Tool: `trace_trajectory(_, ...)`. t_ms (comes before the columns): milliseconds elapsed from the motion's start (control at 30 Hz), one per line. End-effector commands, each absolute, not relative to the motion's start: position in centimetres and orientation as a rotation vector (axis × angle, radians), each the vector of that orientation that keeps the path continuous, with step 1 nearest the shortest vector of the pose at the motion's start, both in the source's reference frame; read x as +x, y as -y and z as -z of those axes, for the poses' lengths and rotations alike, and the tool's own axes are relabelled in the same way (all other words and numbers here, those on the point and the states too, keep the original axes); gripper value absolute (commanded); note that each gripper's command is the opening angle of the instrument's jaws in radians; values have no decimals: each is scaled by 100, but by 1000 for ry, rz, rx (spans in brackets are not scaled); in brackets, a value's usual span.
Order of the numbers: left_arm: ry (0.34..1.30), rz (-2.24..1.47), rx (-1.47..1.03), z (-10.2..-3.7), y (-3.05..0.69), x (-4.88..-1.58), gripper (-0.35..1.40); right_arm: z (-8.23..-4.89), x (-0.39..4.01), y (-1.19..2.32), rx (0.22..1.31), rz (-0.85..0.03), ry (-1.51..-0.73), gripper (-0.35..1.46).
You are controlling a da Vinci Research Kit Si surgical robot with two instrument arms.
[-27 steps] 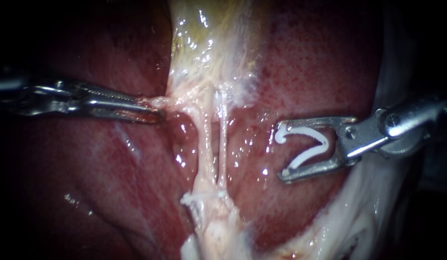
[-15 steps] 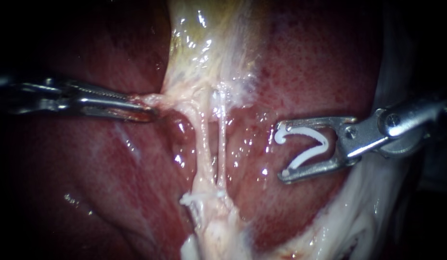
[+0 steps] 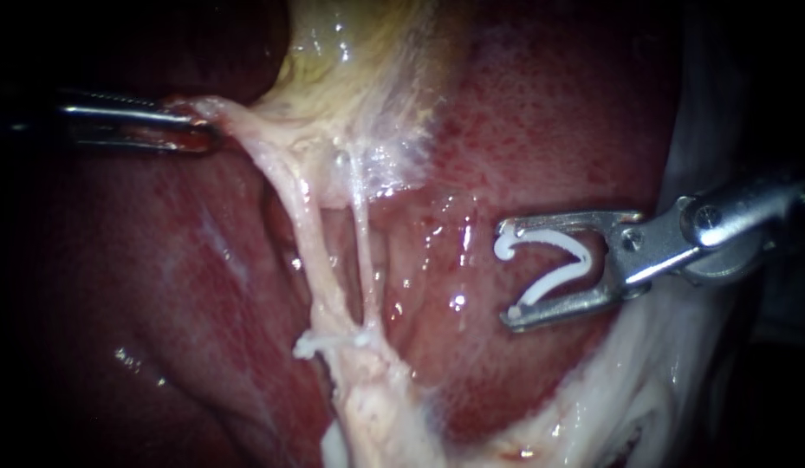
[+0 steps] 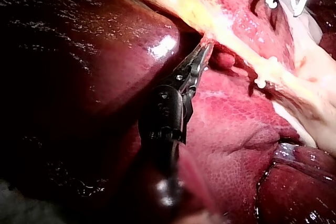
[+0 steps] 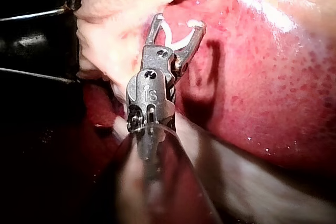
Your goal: Clipping second clip left tube
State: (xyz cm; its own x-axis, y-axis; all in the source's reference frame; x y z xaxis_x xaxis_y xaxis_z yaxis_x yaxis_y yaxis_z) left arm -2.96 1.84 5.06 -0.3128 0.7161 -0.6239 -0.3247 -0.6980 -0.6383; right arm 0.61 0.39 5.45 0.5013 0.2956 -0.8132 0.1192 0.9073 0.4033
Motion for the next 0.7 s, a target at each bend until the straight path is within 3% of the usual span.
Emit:
trace_trajectory(33,527,-2049,-1263,-506,-184,-297,-35,-545,62,-38,442,-111,-1050,50)
trace_trajectory(367,527,-2049,-1262,-507,-183,-296,-35,-536,83,-32,449,-103,-1071,50)
trace_trajectory(700,526,-2049,-1262,-507,-183,-298,-35,-544,132,-17,585,-272,-1079,50)
